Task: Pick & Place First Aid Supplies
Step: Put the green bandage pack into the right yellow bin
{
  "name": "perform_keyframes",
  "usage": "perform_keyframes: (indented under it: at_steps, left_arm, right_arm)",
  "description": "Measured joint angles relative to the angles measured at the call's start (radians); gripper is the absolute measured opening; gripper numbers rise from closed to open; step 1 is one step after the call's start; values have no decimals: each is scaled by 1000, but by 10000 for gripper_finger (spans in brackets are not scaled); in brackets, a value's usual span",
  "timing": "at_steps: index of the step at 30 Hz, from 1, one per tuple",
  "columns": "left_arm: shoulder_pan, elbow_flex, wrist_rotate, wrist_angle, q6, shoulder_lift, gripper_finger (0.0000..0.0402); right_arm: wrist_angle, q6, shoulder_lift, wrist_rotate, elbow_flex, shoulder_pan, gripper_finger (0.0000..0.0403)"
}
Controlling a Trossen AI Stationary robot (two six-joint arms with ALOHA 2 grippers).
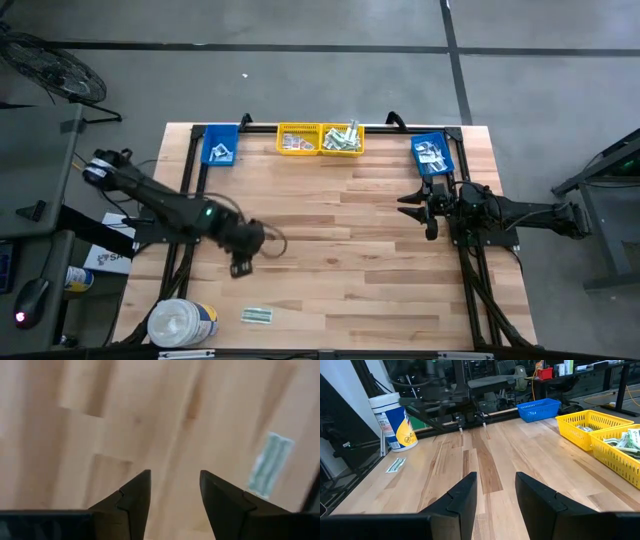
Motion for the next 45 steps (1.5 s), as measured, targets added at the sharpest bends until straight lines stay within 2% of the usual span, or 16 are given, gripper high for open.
perform_keyframes:
  at_steps: [7,10,14,19,30,34,39,45]
  left_arm:
    - [-225,0,-91,82,-138,11,168]
    - [-302,0,-141,110,-140,34,168]
    - [-364,0,-150,126,-134,84,168]
    - [-406,0,-144,144,-59,141,168]
    - [-412,0,-17,256,-61,282,168]
    - [-427,0,-4,283,-65,320,168]
    - [-453,0,-25,371,-64,336,168]
    - [-493,21,-113,371,-61,336,168]
  right_arm:
    - [0,0,0,0,0,0,129]
    - [0,0,0,0,0,0,129]
    - [0,0,0,0,0,0,129]
    - [0,0,0,0,0,0,129]
    - [0,0,0,0,0,0,129]
    - [0,0,0,0,0,0,129]
    - [0,0,0,0,0,0,129]
    - [0,0,0,0,0,0,129]
